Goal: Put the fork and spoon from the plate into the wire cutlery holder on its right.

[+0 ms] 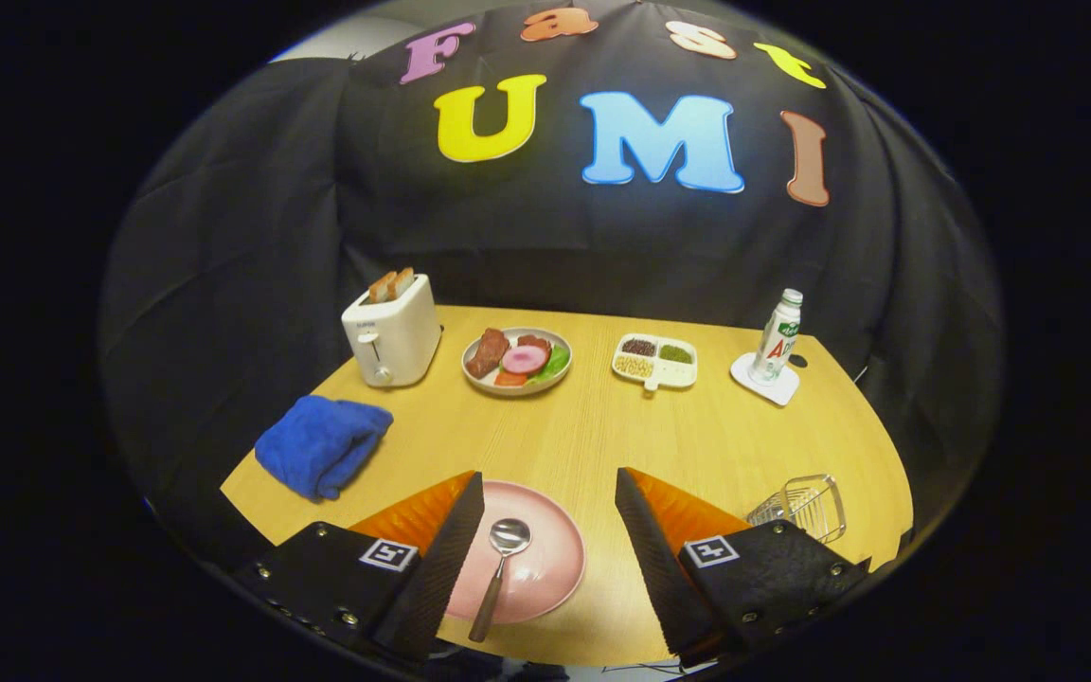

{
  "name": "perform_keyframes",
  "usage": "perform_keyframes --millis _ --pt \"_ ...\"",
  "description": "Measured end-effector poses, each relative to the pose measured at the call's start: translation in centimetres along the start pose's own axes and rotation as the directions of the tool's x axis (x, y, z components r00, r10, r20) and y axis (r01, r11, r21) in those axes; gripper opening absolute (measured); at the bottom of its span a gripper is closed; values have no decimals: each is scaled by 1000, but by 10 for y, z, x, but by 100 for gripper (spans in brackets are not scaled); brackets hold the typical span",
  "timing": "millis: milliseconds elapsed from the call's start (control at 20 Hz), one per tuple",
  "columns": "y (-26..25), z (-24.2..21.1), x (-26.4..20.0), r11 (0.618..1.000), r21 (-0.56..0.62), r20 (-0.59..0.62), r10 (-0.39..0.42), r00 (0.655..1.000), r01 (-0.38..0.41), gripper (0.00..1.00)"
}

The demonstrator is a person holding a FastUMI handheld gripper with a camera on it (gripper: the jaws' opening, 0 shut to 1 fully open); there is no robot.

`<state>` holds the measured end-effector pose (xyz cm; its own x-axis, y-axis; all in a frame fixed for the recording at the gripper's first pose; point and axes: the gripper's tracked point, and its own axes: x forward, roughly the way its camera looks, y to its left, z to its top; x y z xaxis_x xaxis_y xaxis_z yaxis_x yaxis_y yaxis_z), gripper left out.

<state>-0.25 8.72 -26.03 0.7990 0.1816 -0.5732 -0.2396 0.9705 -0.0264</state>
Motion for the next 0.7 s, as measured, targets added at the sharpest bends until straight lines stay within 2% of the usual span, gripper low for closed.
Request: perform_keyframes --millis 50,150,300,350,700 --pt "3 -12 5 1000 0 -30 3 1000 -3 87" --pt "12 -33 14 1000 25 -91 21 996 -18 76" --pt "18 -59 27 999 46 -174 28 984 -20 74" --pt "22 -68 28 998 51 -196 32 980 -22 68" --pt "35 -116 40 997 73 -337 59 940 -36 68"
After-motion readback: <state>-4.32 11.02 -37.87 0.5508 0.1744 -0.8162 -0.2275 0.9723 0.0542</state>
